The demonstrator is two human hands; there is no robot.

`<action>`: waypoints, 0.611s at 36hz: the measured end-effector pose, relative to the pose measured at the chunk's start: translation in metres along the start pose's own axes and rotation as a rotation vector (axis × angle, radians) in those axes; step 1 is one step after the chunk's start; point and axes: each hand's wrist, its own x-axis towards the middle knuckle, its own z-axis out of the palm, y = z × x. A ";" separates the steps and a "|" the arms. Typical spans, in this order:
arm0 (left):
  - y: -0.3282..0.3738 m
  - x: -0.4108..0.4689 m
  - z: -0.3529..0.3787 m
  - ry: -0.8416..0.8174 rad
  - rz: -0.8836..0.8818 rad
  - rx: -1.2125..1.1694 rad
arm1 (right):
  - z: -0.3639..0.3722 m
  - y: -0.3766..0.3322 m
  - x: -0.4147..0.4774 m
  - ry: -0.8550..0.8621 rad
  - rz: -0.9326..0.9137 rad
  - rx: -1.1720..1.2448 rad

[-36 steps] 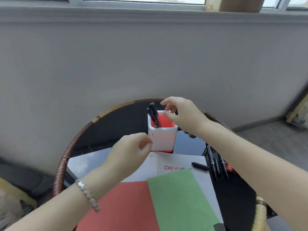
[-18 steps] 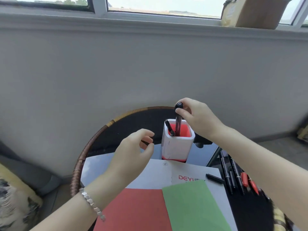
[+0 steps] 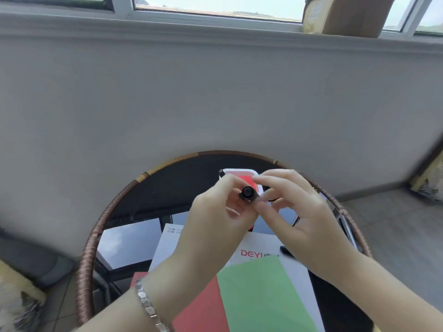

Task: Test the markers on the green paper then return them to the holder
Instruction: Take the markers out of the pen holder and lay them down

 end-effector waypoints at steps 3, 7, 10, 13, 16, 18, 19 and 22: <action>-0.004 -0.005 0.003 0.076 0.037 -0.034 | 0.001 0.003 -0.012 0.139 0.214 0.087; -0.011 -0.010 0.005 0.024 0.034 -0.084 | 0.004 0.010 -0.021 -0.015 0.615 0.522; -0.022 -0.014 0.007 -0.096 -0.033 -0.040 | 0.007 0.011 -0.023 0.022 0.762 0.764; -0.031 -0.018 0.008 -0.191 -0.080 0.045 | 0.012 0.012 -0.026 0.147 0.828 0.766; -0.032 -0.023 0.011 -0.276 -0.083 0.165 | 0.018 0.016 -0.031 0.209 0.823 0.686; -0.033 -0.027 0.014 -0.314 -0.037 0.268 | 0.021 0.016 -0.034 0.241 0.834 0.664; -0.033 -0.030 0.014 -0.325 -0.006 0.309 | 0.022 0.016 -0.035 0.254 0.837 0.659; -0.034 -0.034 0.015 -0.381 0.062 0.415 | 0.024 0.015 -0.038 0.303 0.809 0.625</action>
